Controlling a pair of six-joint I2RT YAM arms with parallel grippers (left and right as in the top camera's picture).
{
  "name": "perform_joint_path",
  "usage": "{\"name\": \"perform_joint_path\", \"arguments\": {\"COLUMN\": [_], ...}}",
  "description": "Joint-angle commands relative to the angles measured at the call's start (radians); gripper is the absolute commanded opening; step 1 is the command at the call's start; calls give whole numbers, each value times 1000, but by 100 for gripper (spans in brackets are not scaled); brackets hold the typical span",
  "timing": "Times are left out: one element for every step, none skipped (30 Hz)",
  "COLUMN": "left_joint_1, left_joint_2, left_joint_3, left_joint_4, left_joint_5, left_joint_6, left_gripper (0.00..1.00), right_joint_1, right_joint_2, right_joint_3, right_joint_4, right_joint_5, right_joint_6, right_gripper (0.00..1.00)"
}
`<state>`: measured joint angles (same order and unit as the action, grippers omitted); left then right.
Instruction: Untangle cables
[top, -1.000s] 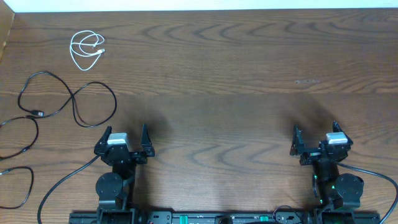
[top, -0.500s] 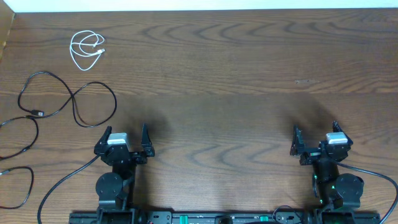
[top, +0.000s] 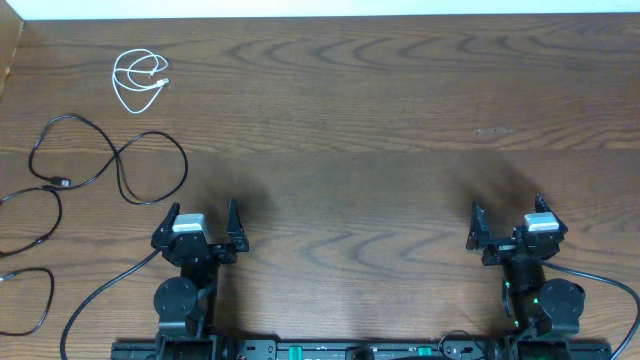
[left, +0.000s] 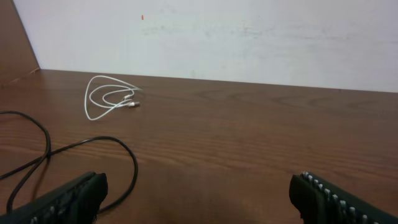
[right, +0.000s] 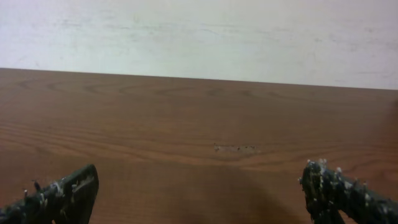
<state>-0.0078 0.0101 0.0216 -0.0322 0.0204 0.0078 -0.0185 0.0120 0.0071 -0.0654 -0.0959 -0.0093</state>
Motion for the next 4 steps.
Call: {"name": "perform_joint_path", "arguments": {"left_joint_1": [-2, -2, -2, -2], "left_joint_2": [-6, -6, -6, -6], "left_joint_3": [-18, -18, -18, -18], "left_joint_4": [-41, -41, -41, -41], "left_joint_5": [-13, -13, -13, -13], "left_joint_6": [10, 10, 10, 10], "left_gripper": [98, 98, 98, 98], "right_joint_1": [-8, -8, -8, -8], "right_joint_2": [-5, -5, -5, -5], "right_joint_3": [-1, -1, -1, -1], "right_joint_4": [-5, -5, -5, -5], "right_joint_5": [11, 11, 11, 11], "right_joint_6": [-7, -7, -6, -6], "right_gripper": [99, 99, 99, 99]}}
